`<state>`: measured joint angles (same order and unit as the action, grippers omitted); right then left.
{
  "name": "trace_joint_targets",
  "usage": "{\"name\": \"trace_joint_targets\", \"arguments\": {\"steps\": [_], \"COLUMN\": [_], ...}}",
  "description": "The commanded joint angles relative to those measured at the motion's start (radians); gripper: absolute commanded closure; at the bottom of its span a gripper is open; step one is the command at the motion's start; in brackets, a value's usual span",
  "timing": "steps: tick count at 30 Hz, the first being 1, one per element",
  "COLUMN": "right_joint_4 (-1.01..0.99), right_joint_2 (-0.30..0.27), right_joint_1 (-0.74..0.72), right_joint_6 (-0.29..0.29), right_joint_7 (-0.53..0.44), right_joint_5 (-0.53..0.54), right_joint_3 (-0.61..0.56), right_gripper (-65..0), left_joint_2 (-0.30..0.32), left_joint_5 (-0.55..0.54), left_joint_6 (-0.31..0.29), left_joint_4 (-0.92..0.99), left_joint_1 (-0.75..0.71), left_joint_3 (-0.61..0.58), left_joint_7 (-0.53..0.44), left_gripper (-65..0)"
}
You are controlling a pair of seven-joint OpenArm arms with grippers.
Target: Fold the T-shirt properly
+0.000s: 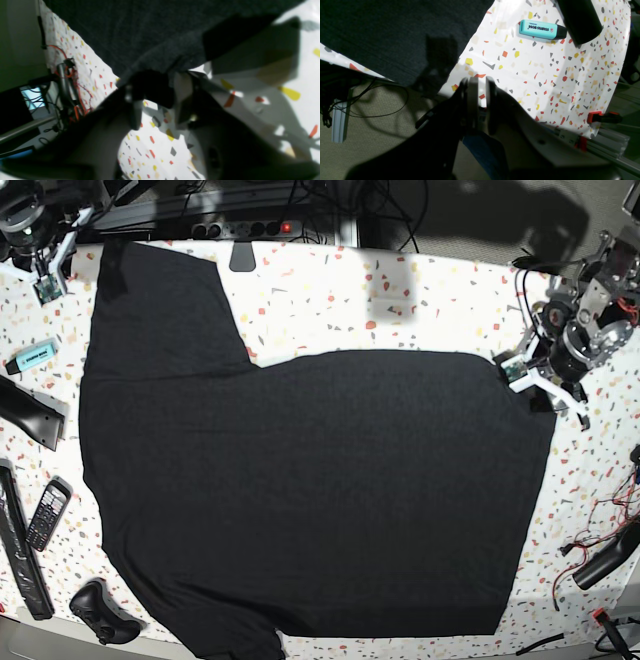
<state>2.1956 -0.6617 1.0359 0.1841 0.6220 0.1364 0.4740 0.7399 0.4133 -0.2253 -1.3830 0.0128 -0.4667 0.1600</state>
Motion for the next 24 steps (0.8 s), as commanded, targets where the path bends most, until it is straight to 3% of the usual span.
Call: {"name": "trace_joint_targets", "arguments": {"steps": [1, 2, 3, 8, 13, 16, 20, 24], "right_joint_4": [0.015, 0.015, 0.015, 0.015, 0.015, 0.015, 0.015, 0.015], "right_joint_2": [-0.011, -0.011, -0.011, -0.011, -0.012, -0.012, -0.012, -0.012], "right_joint_1": [0.006, 0.006, 0.006, 0.006, 0.006, 0.006, 0.006, 0.006], "right_joint_6": [-0.008, -0.008, -0.008, -0.008, -0.008, -0.006, 0.004, 0.004], "right_joint_7": [-0.003, -0.003, -0.003, -0.003, -0.004, -0.004, -0.004, -0.004], "right_joint_5": [-0.006, -0.006, -0.006, -0.006, -0.006, -0.006, -0.006, -0.006], "right_joint_3": [0.010, 0.010, 0.010, 0.010, 0.010, 0.010, 0.010, 0.010], "right_gripper": [-5.6, -5.5, -5.6, -5.5, -5.5, -5.5, -5.5, -5.5], "left_joint_2": [0.016, 0.017, 0.016, 0.017, 0.029, 0.064, 0.109, 0.114], "left_joint_5": [-0.005, -0.007, -0.008, -0.025, -0.026, -0.026, -0.032, -0.029], "left_joint_6": [0.001, -0.009, -0.015, -0.012, 0.010, 0.085, 0.087, 0.090], "left_joint_4": [-0.008, -0.008, -0.008, -0.009, -0.039, -0.090, -0.153, -0.183], "left_joint_1": [0.012, 0.012, 0.012, 0.009, -0.015, -0.059, -0.118, -0.150], "left_joint_3": [0.006, 0.006, 0.006, 0.006, 0.006, 0.006, 0.007, 0.007], "left_joint_7": [-0.004, -0.004, -0.005, 0.013, 0.129, 0.129, 0.137, 0.147], "left_gripper": [-9.2, -2.6, 0.0, 0.0, 0.0, 0.0, 0.0, 0.0]}}
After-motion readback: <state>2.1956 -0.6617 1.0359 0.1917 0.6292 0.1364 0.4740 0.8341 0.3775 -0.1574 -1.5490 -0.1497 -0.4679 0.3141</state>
